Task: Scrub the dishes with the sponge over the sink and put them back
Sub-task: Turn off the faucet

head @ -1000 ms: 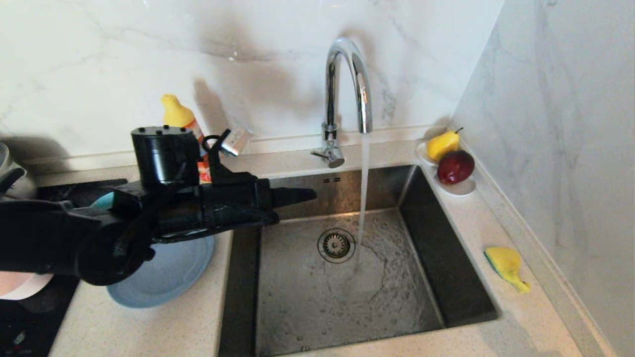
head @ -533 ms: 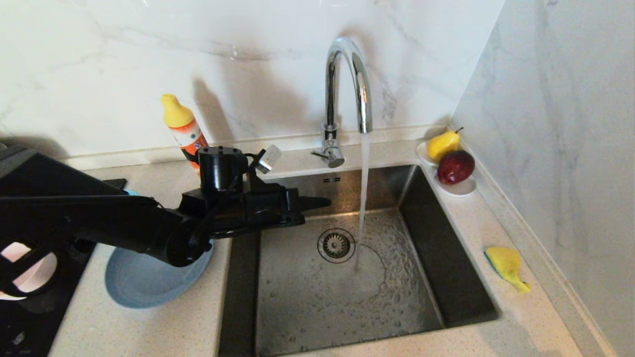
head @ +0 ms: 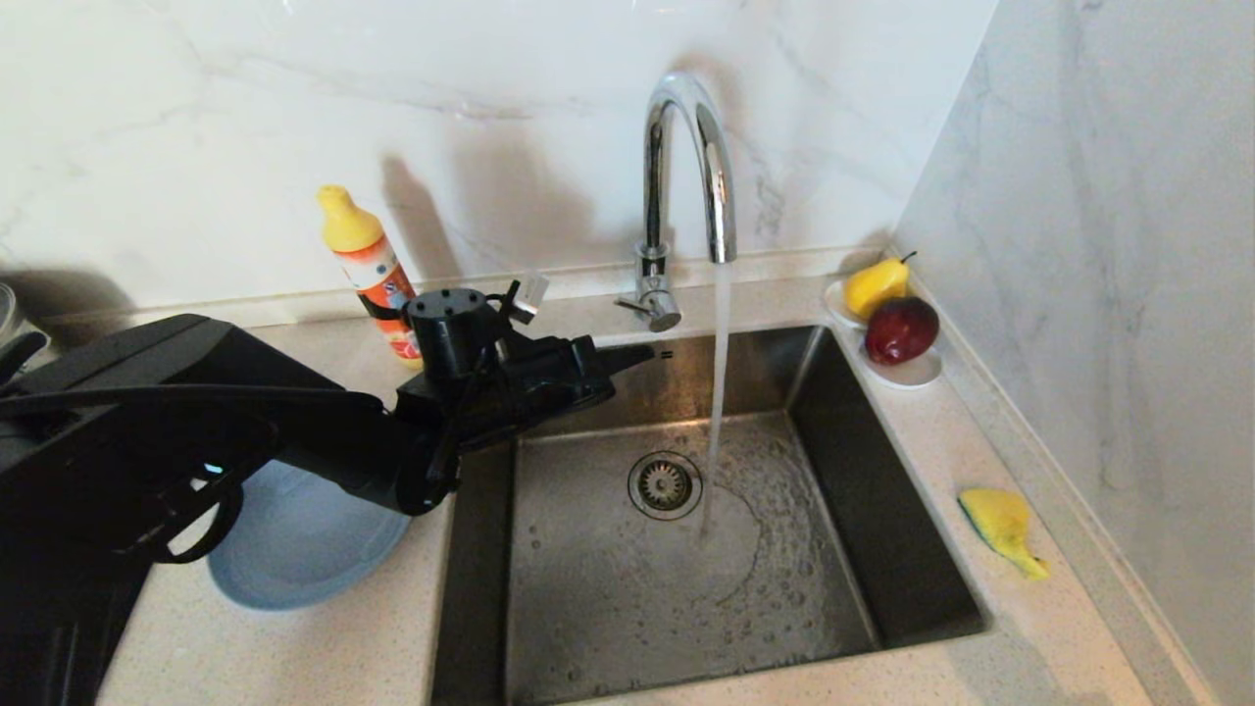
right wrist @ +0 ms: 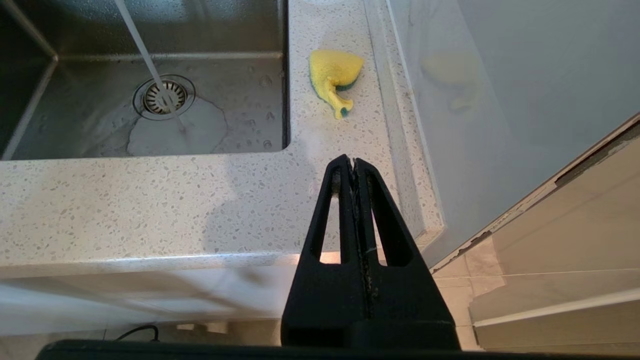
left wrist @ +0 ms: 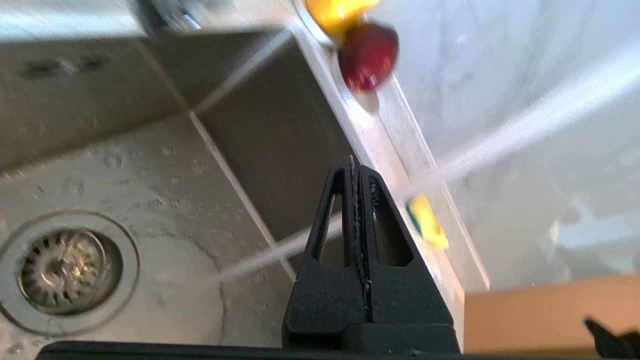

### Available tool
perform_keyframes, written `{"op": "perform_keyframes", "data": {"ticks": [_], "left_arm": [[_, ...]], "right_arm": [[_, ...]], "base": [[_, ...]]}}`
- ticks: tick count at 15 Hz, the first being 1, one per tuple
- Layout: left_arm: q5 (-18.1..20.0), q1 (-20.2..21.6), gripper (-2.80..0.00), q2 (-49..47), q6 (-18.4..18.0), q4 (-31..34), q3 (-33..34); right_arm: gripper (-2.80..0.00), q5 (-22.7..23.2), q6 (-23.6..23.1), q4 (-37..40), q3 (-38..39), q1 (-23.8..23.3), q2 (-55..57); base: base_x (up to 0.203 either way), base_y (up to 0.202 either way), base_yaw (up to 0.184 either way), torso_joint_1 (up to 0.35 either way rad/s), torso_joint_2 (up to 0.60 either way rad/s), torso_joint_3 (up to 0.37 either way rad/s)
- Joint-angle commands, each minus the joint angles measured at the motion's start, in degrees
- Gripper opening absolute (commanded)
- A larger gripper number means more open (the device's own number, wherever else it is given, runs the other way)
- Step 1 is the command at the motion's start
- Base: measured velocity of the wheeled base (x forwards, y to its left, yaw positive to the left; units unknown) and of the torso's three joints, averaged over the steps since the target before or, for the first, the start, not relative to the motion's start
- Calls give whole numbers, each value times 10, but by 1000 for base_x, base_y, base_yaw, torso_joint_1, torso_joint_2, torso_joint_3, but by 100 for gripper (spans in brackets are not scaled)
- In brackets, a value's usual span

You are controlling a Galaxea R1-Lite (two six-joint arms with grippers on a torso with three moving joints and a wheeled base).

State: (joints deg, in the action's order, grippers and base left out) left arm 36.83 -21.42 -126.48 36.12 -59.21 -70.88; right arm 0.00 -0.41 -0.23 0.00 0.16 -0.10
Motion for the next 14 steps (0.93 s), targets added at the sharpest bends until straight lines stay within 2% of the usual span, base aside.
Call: {"op": "perform_keyframes", "data": {"ticks": [1, 4, 5, 6, 11, 14], "left_arm": [[2, 5, -280, -27, 10, -5, -23], [-2, 7, -280, -43, 16, -2, -73], [-7, 8, -280, -47, 35, -2, -90], [-10, 9, -280, -54, 49, -3, -100], [-11, 14, -280, -82, 51, -3, -126], [-11, 18, -280, -82, 75, -3, -151]], "right_arm": [[-280, 0, 0, 0, 0, 0, 0], [-280, 0, 0, 0, 0, 0, 0], [-280, 0, 0, 0, 0, 0, 0], [-280, 0, 0, 0, 0, 0, 0], [-280, 0, 0, 0, 0, 0, 0], [-280, 0, 0, 0, 0, 0, 0]], "base": [[0, 0, 0, 0, 0, 0], [0, 0, 0, 0, 0, 0], [0, 0, 0, 0, 0, 0], [0, 0, 0, 0, 0, 0], [0, 0, 0, 0, 0, 0], [0, 0, 0, 0, 0, 0]]}}
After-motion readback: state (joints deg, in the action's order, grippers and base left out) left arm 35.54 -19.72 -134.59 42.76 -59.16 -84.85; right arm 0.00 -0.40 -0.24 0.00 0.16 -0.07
